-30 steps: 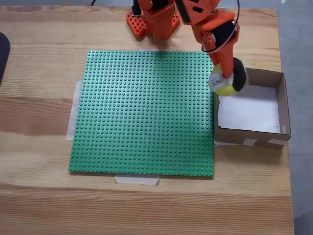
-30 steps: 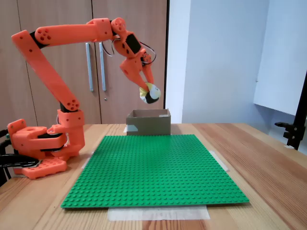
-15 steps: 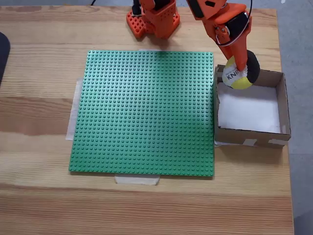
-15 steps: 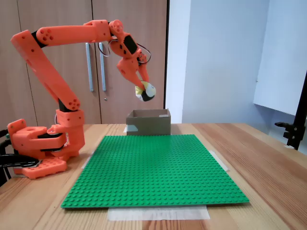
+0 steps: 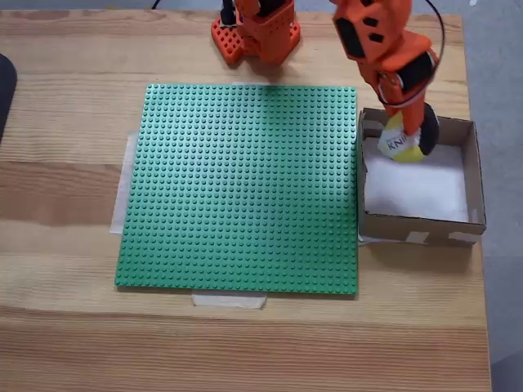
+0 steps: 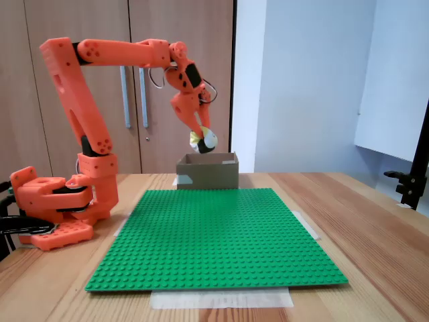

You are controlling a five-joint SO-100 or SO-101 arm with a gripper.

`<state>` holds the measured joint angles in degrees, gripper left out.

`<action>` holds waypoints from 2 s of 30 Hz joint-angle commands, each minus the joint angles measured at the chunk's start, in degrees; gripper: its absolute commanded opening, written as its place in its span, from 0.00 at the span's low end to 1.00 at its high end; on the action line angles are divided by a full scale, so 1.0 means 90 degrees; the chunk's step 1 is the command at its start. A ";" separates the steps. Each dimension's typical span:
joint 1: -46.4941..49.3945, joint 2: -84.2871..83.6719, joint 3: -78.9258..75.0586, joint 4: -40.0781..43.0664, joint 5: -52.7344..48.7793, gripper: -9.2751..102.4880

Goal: Pick the ball and put it in the box.

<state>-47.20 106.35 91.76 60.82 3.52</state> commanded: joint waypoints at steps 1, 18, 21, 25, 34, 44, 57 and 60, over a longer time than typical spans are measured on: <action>-0.0127 -0.0244 -0.0771 0.0059 0.0088 0.12; -0.0215 -0.0703 -0.0811 -0.0059 0.0303 0.27; -0.0127 -0.0635 -0.0742 -0.0068 0.0342 0.27; 0.0059 -0.0400 -0.0527 -0.0127 0.0322 0.26; 0.0703 0.0527 0.0303 -0.0400 0.0186 0.26; 0.1484 0.1299 0.0635 -0.0137 0.0029 0.25; 0.2637 0.1807 0.0664 0.0518 0.0068 0.24; 0.2920 0.1963 0.0723 0.0557 0.0068 0.25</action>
<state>-22.94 120.67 98.53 65.57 3.96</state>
